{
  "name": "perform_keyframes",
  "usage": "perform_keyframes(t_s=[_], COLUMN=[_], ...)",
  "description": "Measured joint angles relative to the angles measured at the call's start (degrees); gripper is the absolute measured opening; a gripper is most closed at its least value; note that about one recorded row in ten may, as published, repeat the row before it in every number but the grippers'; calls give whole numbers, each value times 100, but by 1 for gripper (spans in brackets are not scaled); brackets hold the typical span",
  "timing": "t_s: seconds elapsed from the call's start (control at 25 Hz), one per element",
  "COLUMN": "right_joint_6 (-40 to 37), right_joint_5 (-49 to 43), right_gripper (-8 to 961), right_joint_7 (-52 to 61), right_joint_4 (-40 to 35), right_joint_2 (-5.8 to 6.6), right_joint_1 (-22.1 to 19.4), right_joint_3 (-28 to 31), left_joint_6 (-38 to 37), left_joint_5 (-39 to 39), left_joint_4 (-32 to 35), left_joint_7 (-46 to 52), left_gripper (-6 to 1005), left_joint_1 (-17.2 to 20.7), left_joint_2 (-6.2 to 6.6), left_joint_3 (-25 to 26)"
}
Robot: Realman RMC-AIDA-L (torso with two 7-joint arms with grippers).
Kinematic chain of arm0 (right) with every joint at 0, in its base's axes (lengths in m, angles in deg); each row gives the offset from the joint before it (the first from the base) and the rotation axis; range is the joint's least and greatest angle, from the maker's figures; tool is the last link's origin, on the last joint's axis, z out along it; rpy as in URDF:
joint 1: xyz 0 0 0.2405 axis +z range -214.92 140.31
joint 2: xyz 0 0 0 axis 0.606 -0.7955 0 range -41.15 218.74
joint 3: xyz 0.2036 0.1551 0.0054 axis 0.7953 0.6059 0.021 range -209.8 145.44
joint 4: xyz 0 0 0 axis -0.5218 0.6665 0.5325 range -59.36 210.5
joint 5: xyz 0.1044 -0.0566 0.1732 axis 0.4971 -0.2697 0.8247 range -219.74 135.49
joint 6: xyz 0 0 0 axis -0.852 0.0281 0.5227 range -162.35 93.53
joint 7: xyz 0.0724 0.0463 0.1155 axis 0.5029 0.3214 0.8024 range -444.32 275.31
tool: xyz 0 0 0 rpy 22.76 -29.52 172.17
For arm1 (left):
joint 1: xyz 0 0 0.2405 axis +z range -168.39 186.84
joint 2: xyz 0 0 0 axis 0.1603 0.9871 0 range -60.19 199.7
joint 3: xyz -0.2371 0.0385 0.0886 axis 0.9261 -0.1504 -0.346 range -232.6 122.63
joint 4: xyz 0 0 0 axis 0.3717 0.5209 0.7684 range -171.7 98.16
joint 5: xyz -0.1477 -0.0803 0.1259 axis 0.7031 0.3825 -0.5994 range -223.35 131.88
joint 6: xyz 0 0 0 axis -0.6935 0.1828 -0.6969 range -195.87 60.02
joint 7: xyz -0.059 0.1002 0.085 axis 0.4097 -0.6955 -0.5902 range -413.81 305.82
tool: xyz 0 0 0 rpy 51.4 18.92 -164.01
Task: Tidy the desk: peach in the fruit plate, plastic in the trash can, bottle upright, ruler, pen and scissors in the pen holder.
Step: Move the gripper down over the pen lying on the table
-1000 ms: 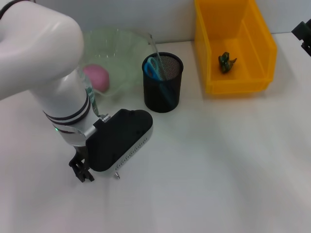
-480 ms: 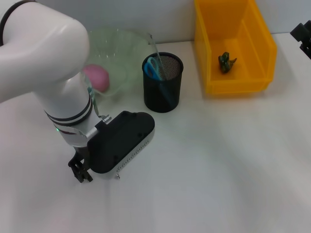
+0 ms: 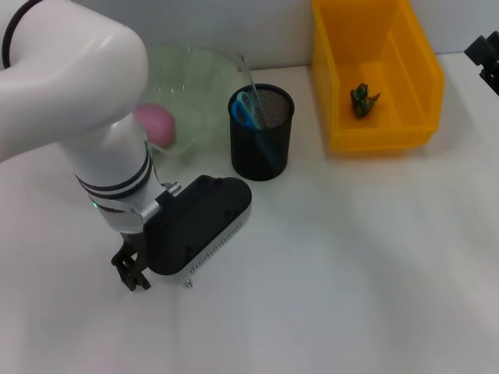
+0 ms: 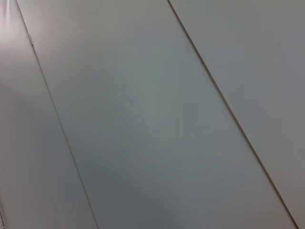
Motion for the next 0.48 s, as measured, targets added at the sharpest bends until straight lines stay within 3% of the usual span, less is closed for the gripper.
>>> perform_keyframes(t_s=[0.48], right_joint_6=[-1], right_joint_5=[1], right_gripper=[527], right_joint_7=[0], right_joint_4=[5], right_joint_2=[-9], right_joint_1=[-2], right_joint_3=[35], left_joint_6=[48], left_joint_5=[128], left_joint_4=[-243], left_joint_7=[-79], left_gripper=[752], left_joint_1=[-151], left_joint_2=[8], left_joint_3=[-111])
